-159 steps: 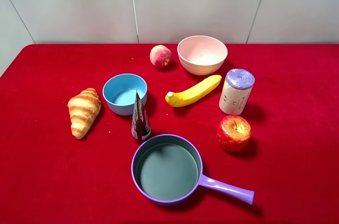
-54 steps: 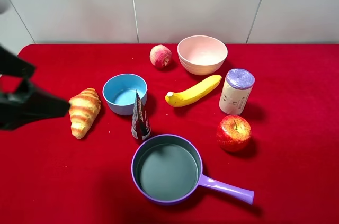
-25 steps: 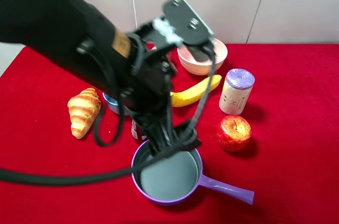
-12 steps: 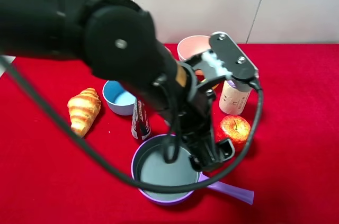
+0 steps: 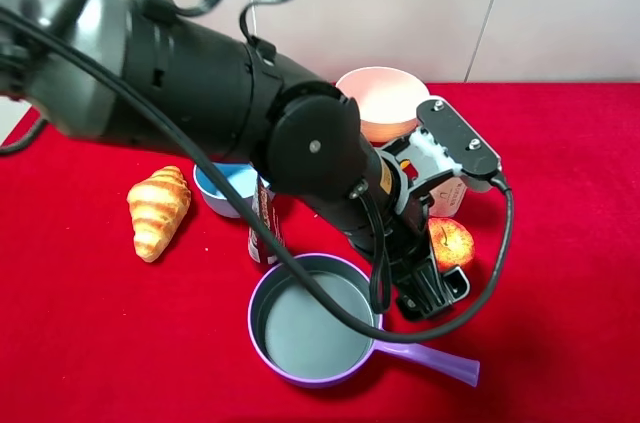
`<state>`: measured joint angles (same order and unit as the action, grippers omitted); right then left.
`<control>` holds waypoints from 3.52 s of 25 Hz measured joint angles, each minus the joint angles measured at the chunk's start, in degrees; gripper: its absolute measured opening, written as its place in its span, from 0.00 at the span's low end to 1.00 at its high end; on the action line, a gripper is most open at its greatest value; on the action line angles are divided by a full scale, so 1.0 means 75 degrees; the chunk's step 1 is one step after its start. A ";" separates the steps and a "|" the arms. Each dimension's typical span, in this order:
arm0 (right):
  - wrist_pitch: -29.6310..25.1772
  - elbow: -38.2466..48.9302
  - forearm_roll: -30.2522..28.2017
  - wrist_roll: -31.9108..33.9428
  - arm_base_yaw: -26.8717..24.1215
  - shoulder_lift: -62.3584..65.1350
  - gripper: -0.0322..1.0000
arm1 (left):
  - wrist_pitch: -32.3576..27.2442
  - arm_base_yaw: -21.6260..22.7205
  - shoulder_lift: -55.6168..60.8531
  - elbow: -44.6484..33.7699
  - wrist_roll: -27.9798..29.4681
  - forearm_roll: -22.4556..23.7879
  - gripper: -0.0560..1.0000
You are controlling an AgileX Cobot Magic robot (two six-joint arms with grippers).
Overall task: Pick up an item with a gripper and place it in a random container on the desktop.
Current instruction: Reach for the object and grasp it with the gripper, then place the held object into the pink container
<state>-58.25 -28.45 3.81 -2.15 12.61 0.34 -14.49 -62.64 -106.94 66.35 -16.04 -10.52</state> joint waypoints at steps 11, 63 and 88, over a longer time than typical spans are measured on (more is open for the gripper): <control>0.0000 0.0000 0.0015 0.0000 0.0000 0.0000 0.70 | 0.1292 0.0000 -0.0843 0.0019 0.0004 0.0000 0.99; 0.0000 0.0000 0.0036 0.0000 0.0000 0.0000 0.70 | 0.1988 0.0000 -0.2466 0.1184 0.0004 0.0000 0.73; 0.0000 0.0000 0.0059 0.0000 0.0000 0.0000 0.70 | 0.0535 -0.0010 -0.1034 0.1172 0.0029 0.0000 0.73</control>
<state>-58.25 -28.45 4.25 -2.15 12.61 0.34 -10.47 -62.71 -114.69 75.14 -15.83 -10.52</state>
